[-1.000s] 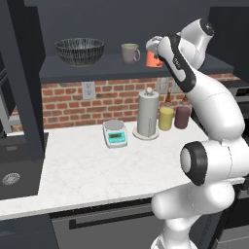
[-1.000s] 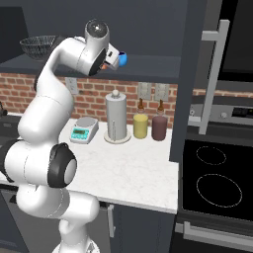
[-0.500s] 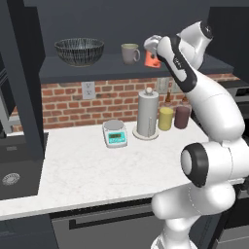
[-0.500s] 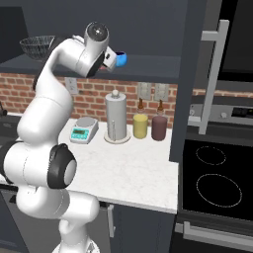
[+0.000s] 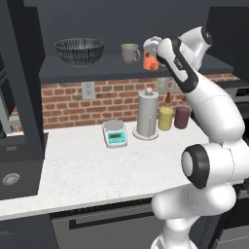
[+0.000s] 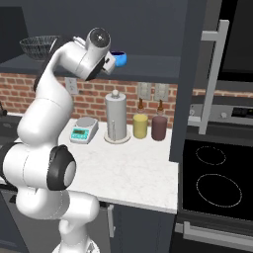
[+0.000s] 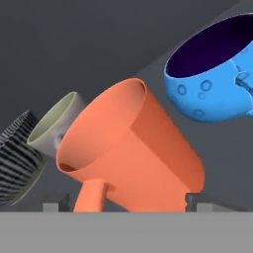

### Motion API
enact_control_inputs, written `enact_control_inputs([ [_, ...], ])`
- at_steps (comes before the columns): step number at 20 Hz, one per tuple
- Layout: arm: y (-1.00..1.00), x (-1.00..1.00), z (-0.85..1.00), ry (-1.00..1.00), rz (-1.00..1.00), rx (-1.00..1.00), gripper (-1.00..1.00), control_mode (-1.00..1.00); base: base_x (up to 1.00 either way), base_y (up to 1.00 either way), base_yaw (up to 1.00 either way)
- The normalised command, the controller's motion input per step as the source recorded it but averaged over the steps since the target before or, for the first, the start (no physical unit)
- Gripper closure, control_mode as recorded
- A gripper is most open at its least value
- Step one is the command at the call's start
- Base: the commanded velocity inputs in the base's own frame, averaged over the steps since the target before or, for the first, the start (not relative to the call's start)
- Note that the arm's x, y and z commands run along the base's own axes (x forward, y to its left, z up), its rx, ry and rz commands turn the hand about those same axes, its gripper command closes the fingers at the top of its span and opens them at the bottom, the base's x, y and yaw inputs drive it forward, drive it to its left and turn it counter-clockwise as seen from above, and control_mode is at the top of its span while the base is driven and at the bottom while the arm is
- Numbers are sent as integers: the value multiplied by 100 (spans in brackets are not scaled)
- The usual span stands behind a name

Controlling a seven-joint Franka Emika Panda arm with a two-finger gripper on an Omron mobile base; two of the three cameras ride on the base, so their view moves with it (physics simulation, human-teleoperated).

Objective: Gather all objects into one cabinet and sort the glasses and bowls to opposite sides.

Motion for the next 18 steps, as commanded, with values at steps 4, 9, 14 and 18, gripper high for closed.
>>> enact_control_inputs([
  [4, 0, -1, 0, 0, 4, 0, -100, -100, 0, 0, 0],
  [9, 0, -49, 0, 0, 8, -4, -100, -100, 0, 0, 0],
  [14, -1, -88, 0, 0, 10, -11, -100, -100, 0, 0, 0],
  [18, -8, -97, 0, 0, 6, -11, -100, -100, 0, 0, 0],
])
